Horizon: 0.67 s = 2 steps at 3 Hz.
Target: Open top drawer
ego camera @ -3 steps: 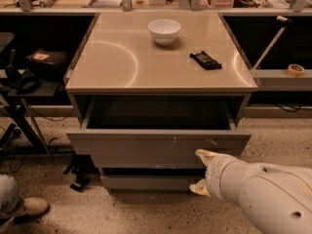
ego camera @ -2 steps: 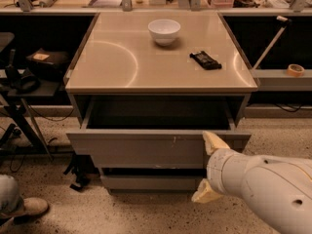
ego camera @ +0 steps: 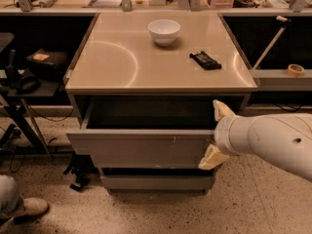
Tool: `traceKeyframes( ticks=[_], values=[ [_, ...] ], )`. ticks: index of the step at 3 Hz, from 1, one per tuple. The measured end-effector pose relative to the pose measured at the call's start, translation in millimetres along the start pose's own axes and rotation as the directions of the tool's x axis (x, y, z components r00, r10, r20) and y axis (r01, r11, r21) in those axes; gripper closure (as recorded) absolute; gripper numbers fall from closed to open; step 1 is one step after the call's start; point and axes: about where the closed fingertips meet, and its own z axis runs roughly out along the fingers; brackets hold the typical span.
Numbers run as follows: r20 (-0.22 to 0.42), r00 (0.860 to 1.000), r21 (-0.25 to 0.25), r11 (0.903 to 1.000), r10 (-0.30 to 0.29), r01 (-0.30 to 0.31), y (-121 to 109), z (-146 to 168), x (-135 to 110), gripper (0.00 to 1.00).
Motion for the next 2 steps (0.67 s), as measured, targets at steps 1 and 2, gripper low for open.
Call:
traceKeyframes(
  ticks=[1,2],
  values=[
    [0.0,1.0,0.0,1.0,0.0,0.0,0.1,0.0,0.0,0.0],
    [-0.007,1.0,-0.018,0.9998,-0.006,0.006,0.9,17.7,-6.2,0.0]
  ],
)
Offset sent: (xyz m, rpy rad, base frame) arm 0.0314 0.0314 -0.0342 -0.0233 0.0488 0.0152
